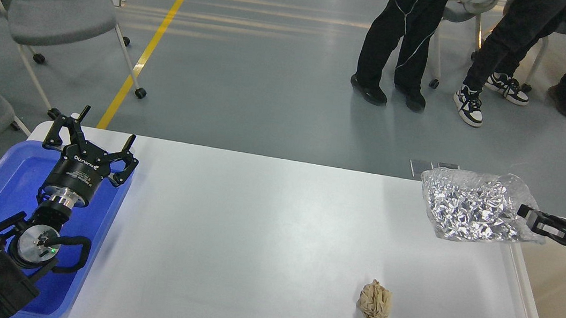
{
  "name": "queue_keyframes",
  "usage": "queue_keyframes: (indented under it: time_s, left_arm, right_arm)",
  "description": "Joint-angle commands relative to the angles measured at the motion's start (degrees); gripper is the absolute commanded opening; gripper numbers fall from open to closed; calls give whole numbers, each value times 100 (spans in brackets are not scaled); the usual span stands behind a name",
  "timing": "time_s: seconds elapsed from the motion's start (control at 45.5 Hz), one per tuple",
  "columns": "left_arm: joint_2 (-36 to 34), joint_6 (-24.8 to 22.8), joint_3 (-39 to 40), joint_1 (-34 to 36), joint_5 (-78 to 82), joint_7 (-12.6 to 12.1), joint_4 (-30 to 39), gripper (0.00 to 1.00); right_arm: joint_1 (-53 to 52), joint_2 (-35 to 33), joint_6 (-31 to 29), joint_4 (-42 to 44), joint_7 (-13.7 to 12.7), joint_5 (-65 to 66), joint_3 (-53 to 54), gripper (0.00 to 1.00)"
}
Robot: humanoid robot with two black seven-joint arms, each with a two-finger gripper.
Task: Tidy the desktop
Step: 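Lift the foil bag with the right gripper, then carry the foil bag over the white bin with the right gripper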
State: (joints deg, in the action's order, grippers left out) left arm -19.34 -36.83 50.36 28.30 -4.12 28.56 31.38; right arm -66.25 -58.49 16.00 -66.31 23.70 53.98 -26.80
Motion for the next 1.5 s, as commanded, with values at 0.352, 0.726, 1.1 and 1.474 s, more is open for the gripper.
queue_keyframes:
  time_s: [0.352,0.726,1.1,1.474]
  left_arm:
    - [0,0,0,0,-1,0,0,100]
    - [0,0,0,0,-1,0,0,100]
    - [0,0,0,0,-1,0,0,100]
    - [0,0,0,0,-9,0,0,100]
  right_arm:
    - [-521,-708,-88,-690,-234,403,-36,0]
    - [-389,-1033,-79,-585,-234,237,-1,0]
    - [762,-1139,26,460,-190,-1564,113,0]
    - [2186,-313,26,1770,-199,-4456,386,0]
